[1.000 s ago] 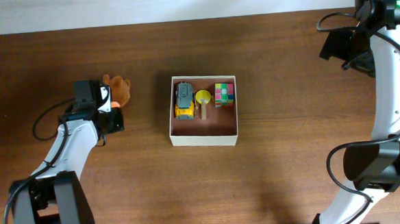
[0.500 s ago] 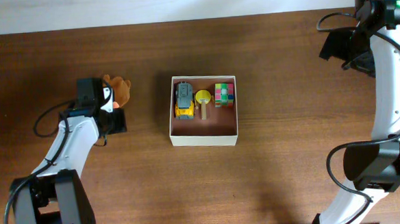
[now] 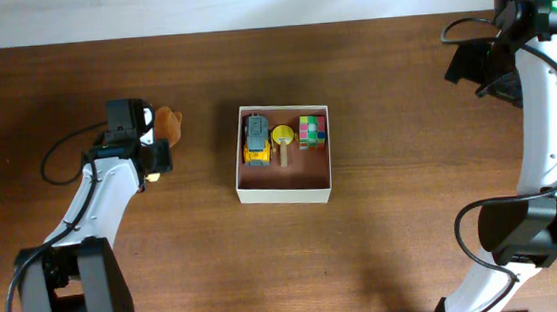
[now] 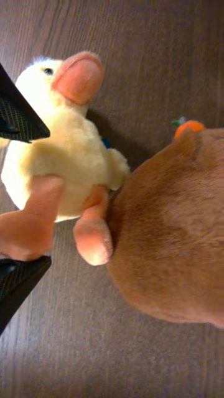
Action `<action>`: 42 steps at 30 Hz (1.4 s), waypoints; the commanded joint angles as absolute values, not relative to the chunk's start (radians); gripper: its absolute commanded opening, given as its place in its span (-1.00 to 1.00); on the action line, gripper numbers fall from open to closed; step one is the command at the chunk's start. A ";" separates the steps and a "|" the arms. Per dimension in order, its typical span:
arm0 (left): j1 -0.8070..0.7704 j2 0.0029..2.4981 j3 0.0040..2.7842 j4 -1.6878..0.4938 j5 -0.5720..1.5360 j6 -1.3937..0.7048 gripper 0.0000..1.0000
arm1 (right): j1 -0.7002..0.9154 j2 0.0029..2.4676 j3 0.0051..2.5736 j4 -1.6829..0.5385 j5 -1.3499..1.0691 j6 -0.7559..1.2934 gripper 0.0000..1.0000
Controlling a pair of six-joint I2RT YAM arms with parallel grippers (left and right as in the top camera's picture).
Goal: Pack container
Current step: 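Lift the plush mouse and carry it into the box's lower part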
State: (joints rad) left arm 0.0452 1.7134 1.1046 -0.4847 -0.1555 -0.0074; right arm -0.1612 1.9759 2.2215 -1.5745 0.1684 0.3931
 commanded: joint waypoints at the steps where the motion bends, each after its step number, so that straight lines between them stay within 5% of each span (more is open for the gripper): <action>1: 0.044 1.753 1.122 -0.474 -0.181 -0.004 0.12 | -0.164 1.983 2.216 -1.575 0.184 0.405 0.97; 10: 0.041 1.805 1.122 -0.472 -0.180 -0.003 -0.95 | -0.164 1.983 2.216 -1.575 0.184 0.405 0.97; 42: -0.154 1.551 1.493 -0.962 -0.059 -0.163 -0.96 | -0.164 1.983 2.216 -1.575 0.184 0.405 0.97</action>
